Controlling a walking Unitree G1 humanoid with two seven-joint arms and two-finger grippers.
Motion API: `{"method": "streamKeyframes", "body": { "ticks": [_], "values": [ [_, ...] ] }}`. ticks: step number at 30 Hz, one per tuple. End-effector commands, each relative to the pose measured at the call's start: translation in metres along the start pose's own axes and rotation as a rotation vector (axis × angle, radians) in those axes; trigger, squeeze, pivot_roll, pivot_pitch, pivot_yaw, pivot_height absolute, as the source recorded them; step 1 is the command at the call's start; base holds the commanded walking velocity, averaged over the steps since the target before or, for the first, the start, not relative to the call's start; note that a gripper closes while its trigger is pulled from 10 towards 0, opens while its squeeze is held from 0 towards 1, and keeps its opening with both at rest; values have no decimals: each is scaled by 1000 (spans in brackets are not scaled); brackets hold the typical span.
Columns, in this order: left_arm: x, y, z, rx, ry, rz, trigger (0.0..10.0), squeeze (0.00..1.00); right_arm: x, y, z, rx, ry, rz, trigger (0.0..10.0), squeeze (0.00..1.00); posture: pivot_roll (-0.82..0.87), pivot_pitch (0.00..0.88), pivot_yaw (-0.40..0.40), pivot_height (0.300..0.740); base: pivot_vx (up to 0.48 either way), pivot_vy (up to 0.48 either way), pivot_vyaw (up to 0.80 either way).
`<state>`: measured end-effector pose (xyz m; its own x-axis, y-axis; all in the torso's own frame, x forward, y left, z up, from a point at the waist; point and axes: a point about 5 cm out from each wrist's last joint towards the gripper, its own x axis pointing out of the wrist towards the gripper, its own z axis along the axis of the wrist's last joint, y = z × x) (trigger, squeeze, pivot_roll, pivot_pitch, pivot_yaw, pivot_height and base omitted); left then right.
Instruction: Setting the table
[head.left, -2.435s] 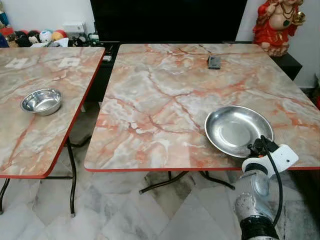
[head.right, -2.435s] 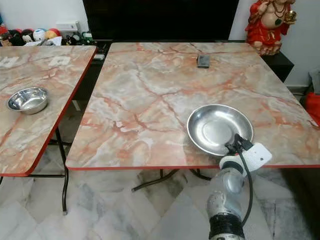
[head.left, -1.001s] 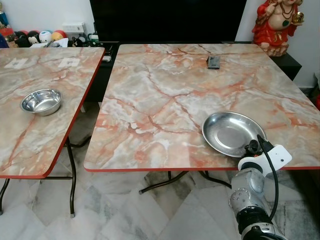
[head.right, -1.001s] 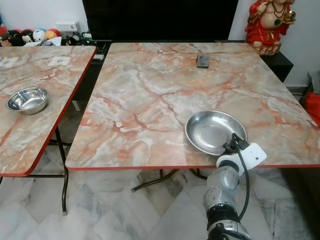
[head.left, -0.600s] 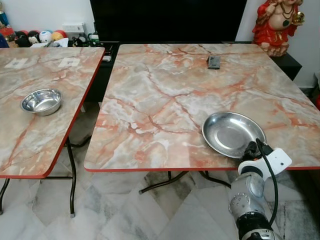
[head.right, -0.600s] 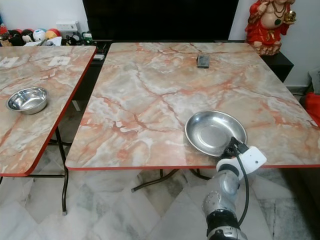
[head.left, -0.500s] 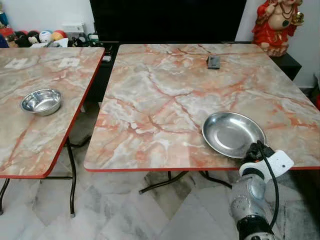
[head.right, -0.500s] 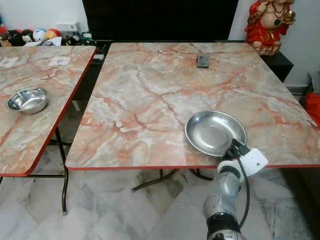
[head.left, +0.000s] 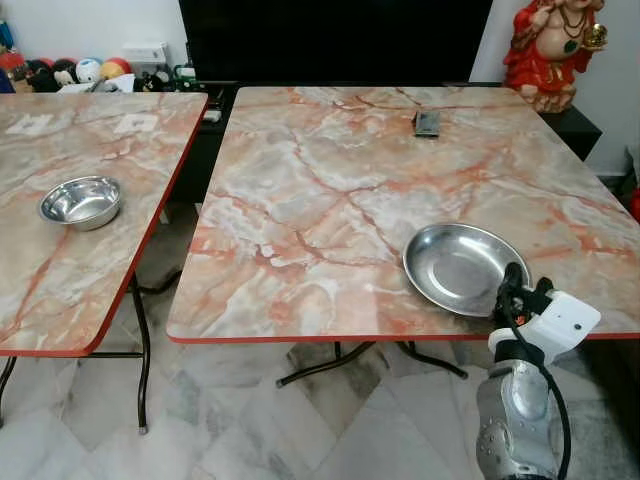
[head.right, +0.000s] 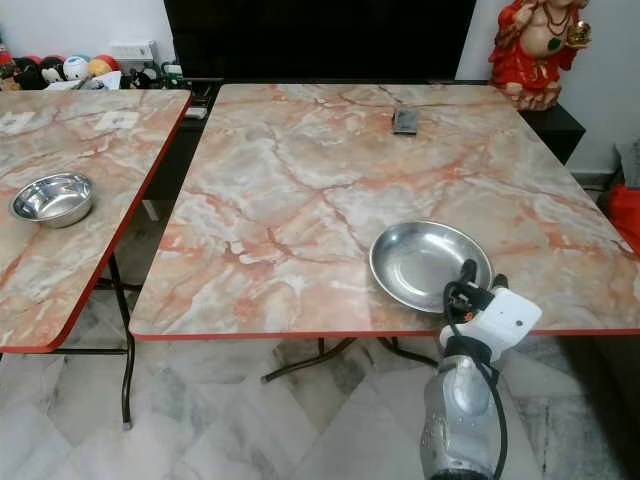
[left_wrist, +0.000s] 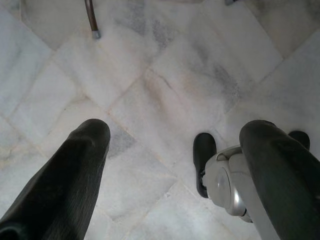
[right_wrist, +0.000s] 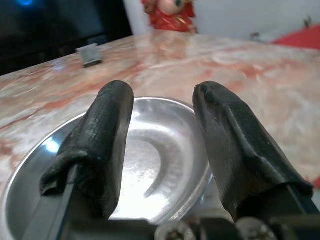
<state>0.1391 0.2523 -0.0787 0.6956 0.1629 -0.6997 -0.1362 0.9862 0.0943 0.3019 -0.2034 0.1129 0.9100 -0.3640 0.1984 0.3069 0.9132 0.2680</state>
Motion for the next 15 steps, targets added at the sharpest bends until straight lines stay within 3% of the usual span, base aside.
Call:
{"method": "streamKeyframes", "body": {
  "ticks": [1, 6, 15],
  "values": [
    [-2, 4, -7, -3, 39, 13, 10000, 0, -1, -1, 6, -100, -30, 84, 10000, 0, 19, 104, -22, 740, 0, 0, 0],
    [0, 5, -2, -13, 23, 18, 10000, 0, -2, 0, 11, -157, -28, 155, 10000, 0, 12, 93, -25, 740, 0, 0, 0],
    [1, 3, 2, -93, -4, 34, 10000, 0, -7, 12, 7, -148, 21, 269, 10000, 0, 1, 56, -29, 740, 0, 0, 0]
  ]
}}
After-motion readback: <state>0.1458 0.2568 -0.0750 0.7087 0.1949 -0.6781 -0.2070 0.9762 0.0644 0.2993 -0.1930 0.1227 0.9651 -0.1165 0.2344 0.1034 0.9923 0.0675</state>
